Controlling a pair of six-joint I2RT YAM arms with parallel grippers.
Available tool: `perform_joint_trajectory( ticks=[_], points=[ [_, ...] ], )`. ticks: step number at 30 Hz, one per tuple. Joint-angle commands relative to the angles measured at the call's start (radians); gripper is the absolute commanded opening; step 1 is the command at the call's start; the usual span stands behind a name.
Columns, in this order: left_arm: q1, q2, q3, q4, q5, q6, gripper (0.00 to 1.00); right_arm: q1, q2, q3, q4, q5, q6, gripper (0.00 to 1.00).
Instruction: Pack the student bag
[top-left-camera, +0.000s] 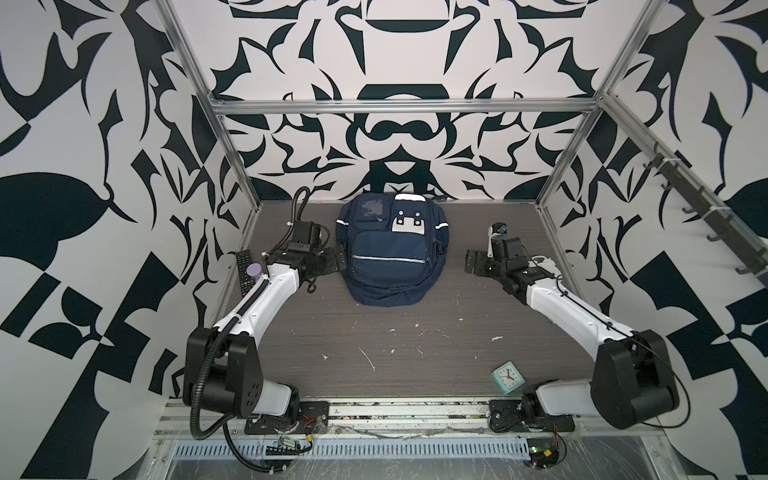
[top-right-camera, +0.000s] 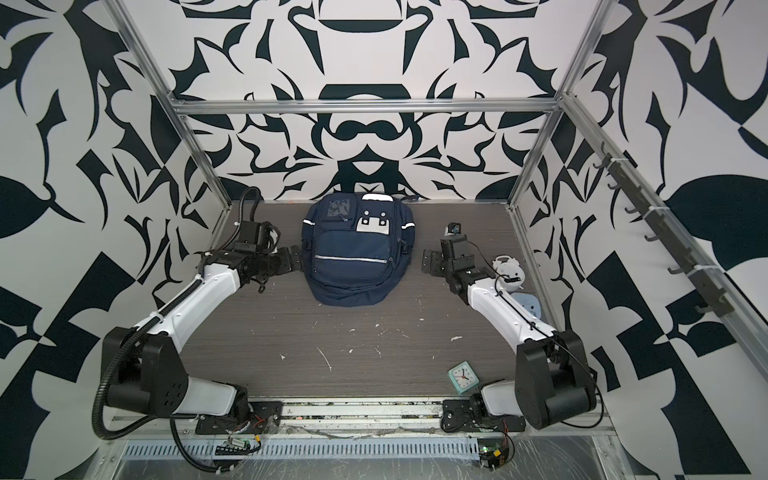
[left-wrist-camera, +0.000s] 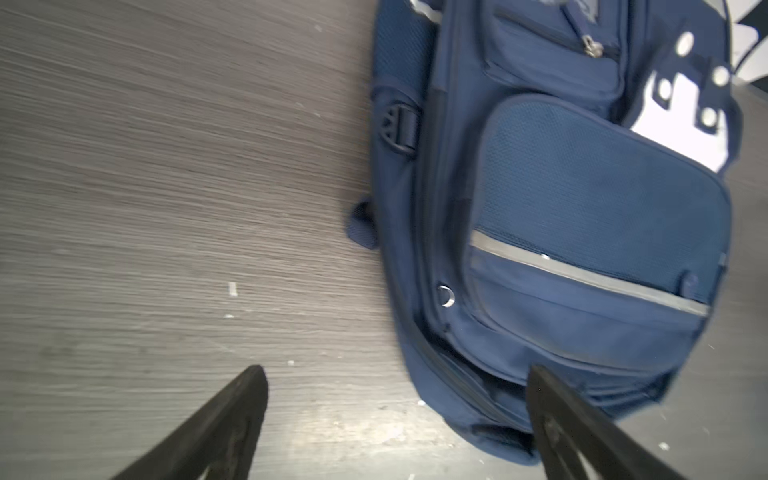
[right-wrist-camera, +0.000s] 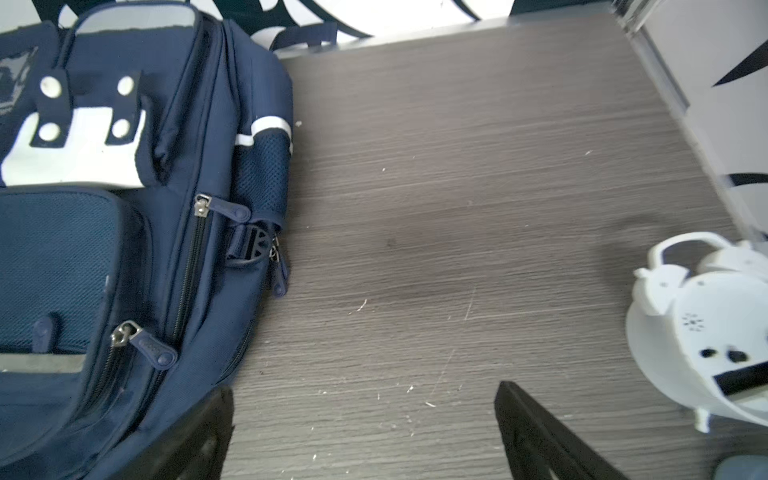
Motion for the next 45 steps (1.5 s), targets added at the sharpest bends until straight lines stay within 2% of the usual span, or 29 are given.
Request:
perform_joint_trajectory(
  ticks=[1, 7, 9, 13, 18, 24, 28, 33, 36, 39, 41, 45],
  points=[
    [0.013, -0.059, -0.055, 0.07, -0.089, 0.055, 0.99, 0.003, -0.043, -0.034, 0.126, 0.065, -0.056, 1.0],
    [0.036, -0.138, -0.175, 0.203, -0.163, 0.124, 0.99, 0.004, -0.009, -0.005, 0.081, 0.025, -0.091, 1.0],
    [0.038, -0.193, -0.269, 0.331, -0.196, 0.164, 0.99, 0.004, -0.008, -0.018, 0.104, 0.024, -0.105, 1.0],
    [0.058, -0.246, -0.402, 0.513, -0.246, 0.183, 0.99, 0.004, -0.005, -0.058, 0.152, -0.048, -0.144, 1.0],
    [0.063, -0.24, -0.479, 0.633, -0.367, 0.22, 0.99, 0.004, 0.007, -0.094, 0.204, -0.095, -0.164, 1.0],
    [0.073, -0.18, -0.531, 0.776, -0.393, 0.264, 0.99, 0.004, 0.008, -0.116, 0.253, -0.11, -0.18, 1.0],
    [0.089, -0.137, -0.567, 0.881, -0.418, 0.341, 0.99, 0.004, -0.008, -0.147, 0.31, -0.16, -0.202, 0.99],
    [0.145, -0.005, -0.625, 1.09, -0.343, 0.36, 0.99, 0.003, -0.021, -0.164, 0.33, -0.188, -0.217, 0.99],
    [0.161, 0.011, -0.596, 1.046, -0.271, 0.358, 0.99, 0.003, -0.027, -0.163, 0.32, -0.187, -0.225, 0.99],
    [0.189, 0.03, -0.601, 1.095, -0.162, 0.329, 0.99, 0.004, -0.037, -0.172, 0.323, -0.17, -0.229, 0.99],
    [0.198, 0.066, -0.641, 1.225, -0.089, 0.347, 0.99, 0.004, -0.045, -0.189, 0.345, -0.154, -0.229, 0.99],
    [0.201, 0.128, -0.687, 1.35, -0.027, 0.362, 0.99, -0.002, -0.054, -0.209, 0.36, -0.135, -0.232, 0.99]
  ],
)
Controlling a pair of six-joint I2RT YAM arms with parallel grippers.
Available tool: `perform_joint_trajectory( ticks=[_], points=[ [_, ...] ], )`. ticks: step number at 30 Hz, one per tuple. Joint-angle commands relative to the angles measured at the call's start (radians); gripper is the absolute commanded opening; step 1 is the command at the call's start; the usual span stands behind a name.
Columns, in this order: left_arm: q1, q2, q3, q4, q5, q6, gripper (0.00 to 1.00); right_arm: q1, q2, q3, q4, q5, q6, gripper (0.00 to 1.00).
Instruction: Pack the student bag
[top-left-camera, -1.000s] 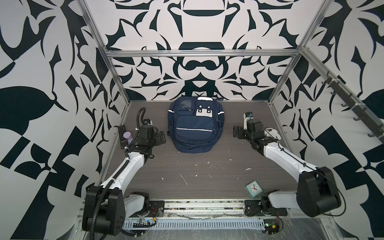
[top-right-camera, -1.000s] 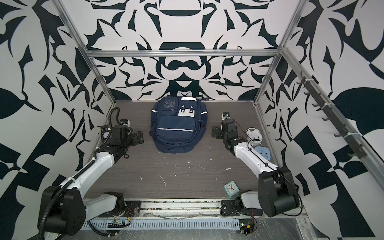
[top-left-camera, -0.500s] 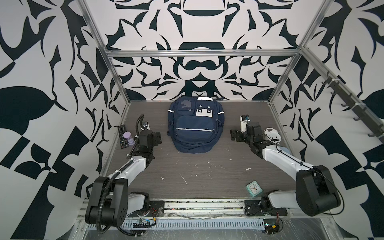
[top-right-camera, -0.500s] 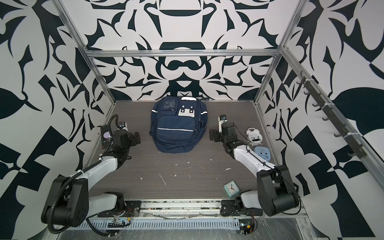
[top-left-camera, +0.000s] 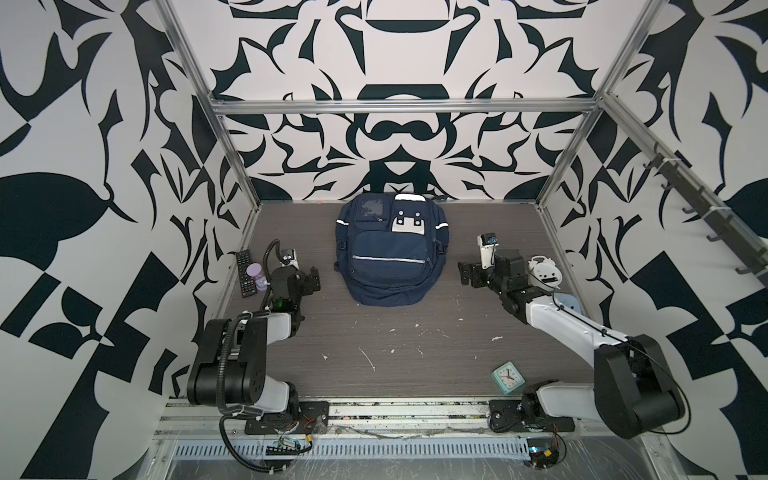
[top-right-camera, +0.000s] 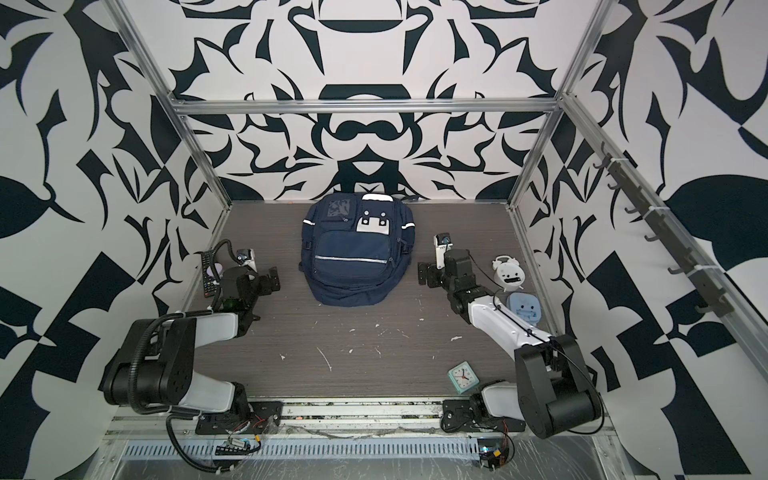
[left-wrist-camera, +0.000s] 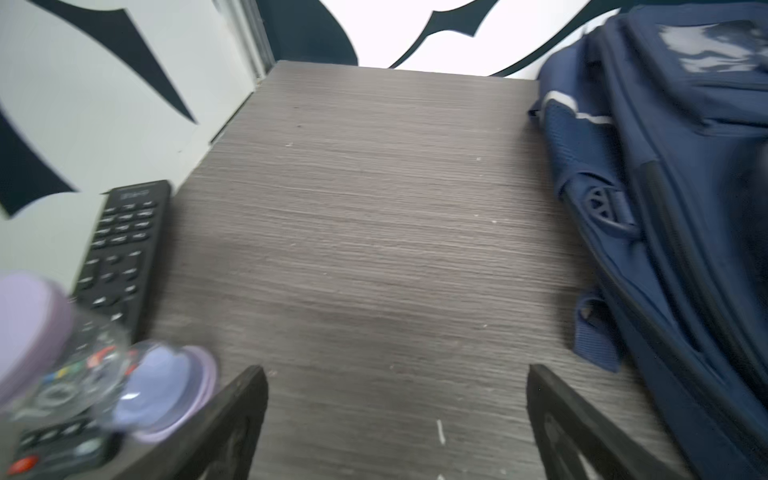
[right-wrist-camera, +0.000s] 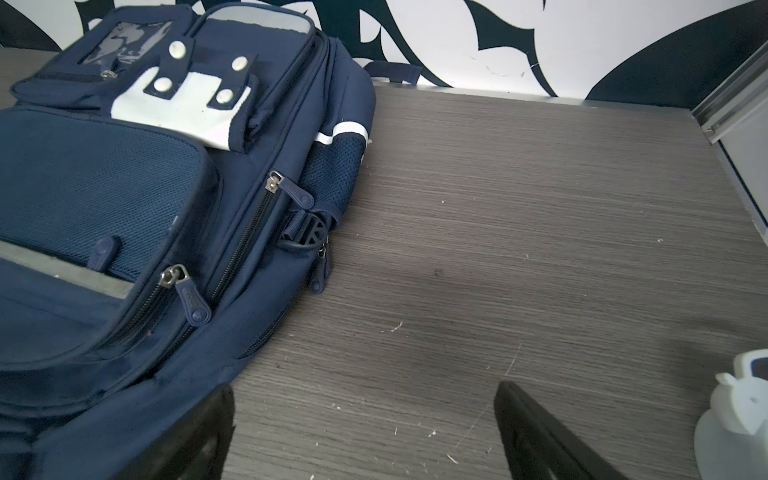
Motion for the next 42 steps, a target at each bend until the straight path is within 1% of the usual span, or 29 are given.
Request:
perform_joint_trajectory(
  ticks=[1, 2, 5, 6, 10, 12, 15, 16, 17, 22, 23, 28, 33, 35, 37, 39, 42],
  points=[
    [0.004, 0.057, -0.049, 0.201, 0.104, 0.019, 0.99, -0.004, -0.031, -0.015, 0.054, 0.026, -0.016, 0.99],
    [0.005, 0.073, -0.062, 0.249, 0.112, 0.021, 0.99, -0.007, -0.027, -0.02, 0.06, 0.025, -0.014, 0.99],
    [0.005, 0.055, -0.041, 0.171, 0.116, 0.014, 0.99, -0.026, -0.023, -0.044, 0.08, 0.009, -0.006, 0.99],
    [0.005, 0.058, -0.041, 0.175, 0.115, 0.015, 0.99, -0.03, -0.022, -0.057, 0.09, 0.019, -0.003, 0.99],
    [0.004, 0.066, -0.043, 0.196, 0.116, 0.019, 0.99, -0.062, -0.04, -0.107, 0.136, 0.098, -0.002, 0.99],
    [0.004, 0.065, -0.043, 0.196, 0.116, 0.018, 0.99, -0.086, -0.048, -0.126, 0.15, 0.133, -0.035, 0.99],
    [0.003, 0.066, -0.043, 0.196, 0.118, 0.018, 0.99, -0.087, -0.032, -0.163, 0.215, 0.163, -0.081, 1.0],
    [0.004, 0.067, -0.043, 0.196, 0.119, 0.018, 0.99, -0.088, -0.019, -0.17, 0.227, 0.199, -0.091, 1.0],
    [0.003, 0.066, -0.043, 0.195, 0.118, 0.018, 0.99, -0.09, -0.003, -0.179, 0.247, 0.209, -0.094, 1.0],
    [0.004, 0.066, -0.043, 0.194, 0.119, 0.019, 0.99, -0.108, 0.053, -0.236, 0.403, 0.184, -0.087, 1.0],
    [0.003, 0.066, -0.043, 0.194, 0.119, 0.018, 0.99, -0.113, 0.062, -0.252, 0.451, 0.145, -0.089, 1.0],
    [0.004, 0.065, -0.043, 0.194, 0.119, 0.018, 0.99, -0.139, 0.107, -0.317, 0.632, 0.137, -0.098, 1.0],
    [0.003, 0.066, -0.043, 0.194, 0.119, 0.019, 0.99, -0.183, 0.254, -0.363, 0.856, 0.066, -0.073, 1.0],
    [0.003, 0.065, -0.043, 0.195, 0.119, 0.019, 0.99, -0.186, 0.235, -0.35, 0.789, 0.049, -0.081, 1.0],
    [0.003, 0.065, -0.043, 0.193, 0.119, 0.019, 0.99, -0.187, 0.247, -0.315, 0.742, 0.009, -0.098, 1.0],
    [0.004, 0.065, -0.043, 0.194, 0.119, 0.018, 0.99, -0.19, 0.239, -0.306, 0.707, 0.018, -0.092, 1.0],
    [0.003, 0.066, -0.041, 0.193, 0.118, 0.017, 0.99, -0.189, 0.244, -0.308, 0.719, 0.027, -0.091, 1.0]
  ],
)
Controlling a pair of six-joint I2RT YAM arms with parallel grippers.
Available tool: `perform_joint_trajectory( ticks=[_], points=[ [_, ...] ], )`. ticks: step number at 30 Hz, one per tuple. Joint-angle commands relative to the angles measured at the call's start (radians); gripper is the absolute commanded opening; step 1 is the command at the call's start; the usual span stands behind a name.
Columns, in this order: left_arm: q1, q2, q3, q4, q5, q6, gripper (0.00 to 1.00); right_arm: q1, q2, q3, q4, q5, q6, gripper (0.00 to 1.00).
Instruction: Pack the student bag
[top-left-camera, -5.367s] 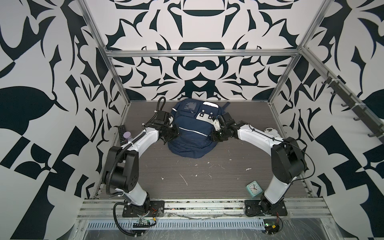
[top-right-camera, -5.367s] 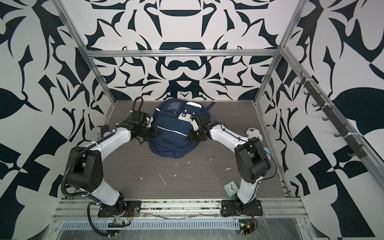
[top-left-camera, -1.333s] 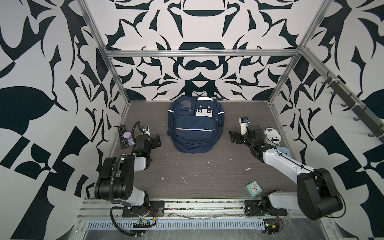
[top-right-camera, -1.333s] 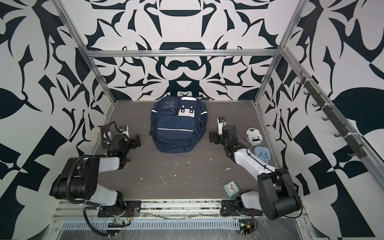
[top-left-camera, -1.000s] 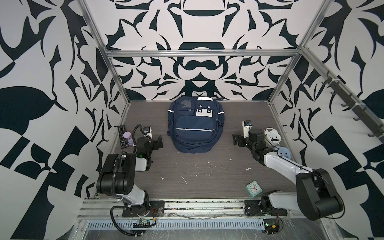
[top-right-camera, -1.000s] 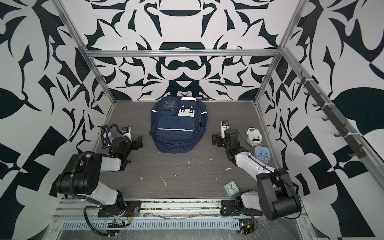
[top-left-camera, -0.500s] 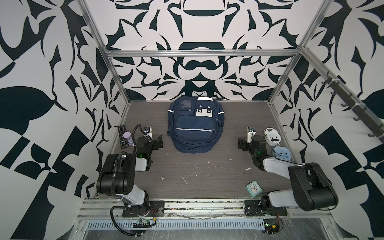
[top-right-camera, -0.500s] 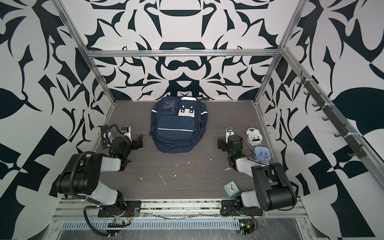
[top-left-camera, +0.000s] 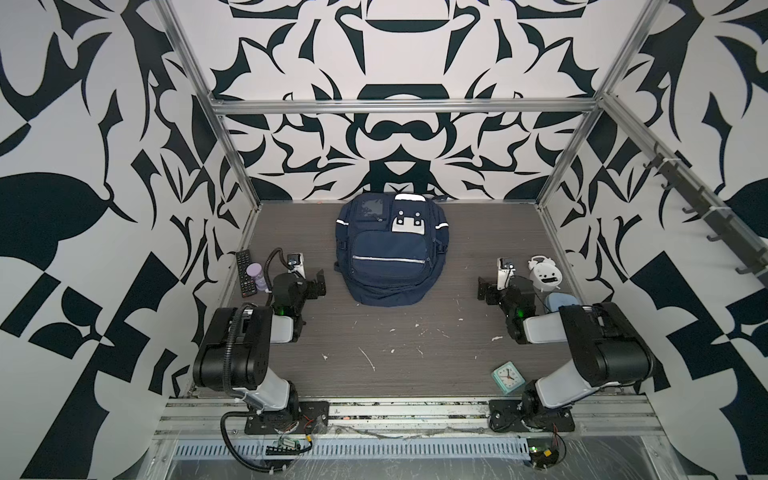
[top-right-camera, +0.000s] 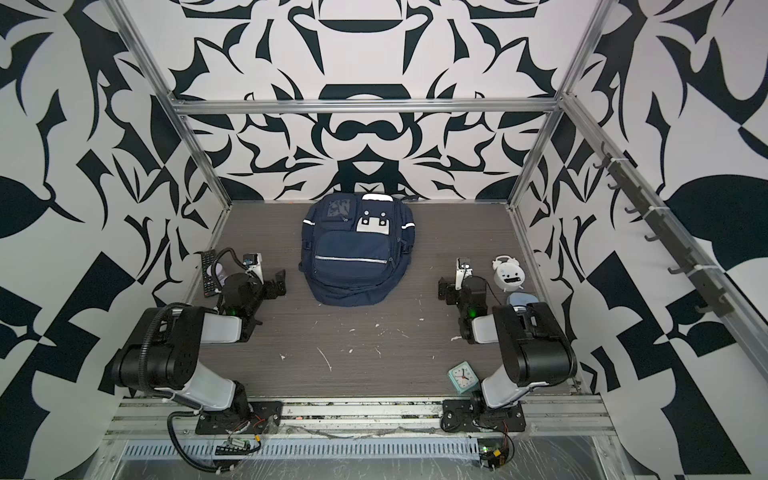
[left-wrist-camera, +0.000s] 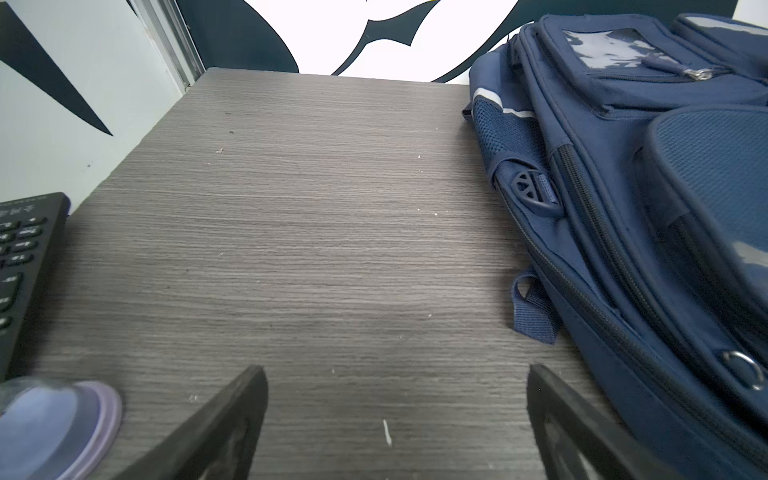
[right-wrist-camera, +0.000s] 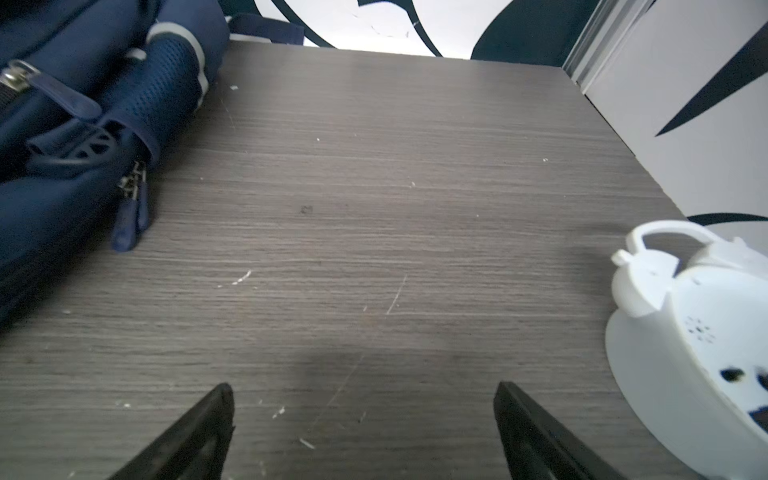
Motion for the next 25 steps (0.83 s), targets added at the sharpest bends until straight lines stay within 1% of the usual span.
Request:
perform_joint_trajectory(
  ticks=[1, 3, 9, 11, 12, 25],
  points=[
    [0.001, 0.001, 0.007, 0.03, 0.009, 0.009, 0.99, -0.003, -0.017, 0.022, 0.024, -0.001, -0.003, 1.0],
    [0.001, 0.001, 0.009, 0.029, 0.008, 0.011, 0.99, -0.003, -0.015, 0.028, 0.017, 0.025, 0.008, 0.99],
    [0.002, 0.002, 0.009, 0.028, 0.013, 0.013, 0.99, -0.004, -0.014, 0.028, 0.017, 0.027, 0.01, 0.99],
    [0.001, 0.004, 0.02, 0.006, 0.059, 0.035, 0.99, -0.002, -0.015, 0.029, 0.015, 0.027, 0.01, 1.0],
    [0.001, 0.003, 0.024, 0.0, 0.065, 0.038, 0.99, -0.003, -0.014, 0.03, 0.016, 0.027, 0.01, 1.0],
    [-0.001, 0.004, 0.025, -0.003, 0.065, 0.039, 0.99, -0.002, -0.015, 0.029, 0.016, 0.027, 0.01, 0.99]
  ],
)
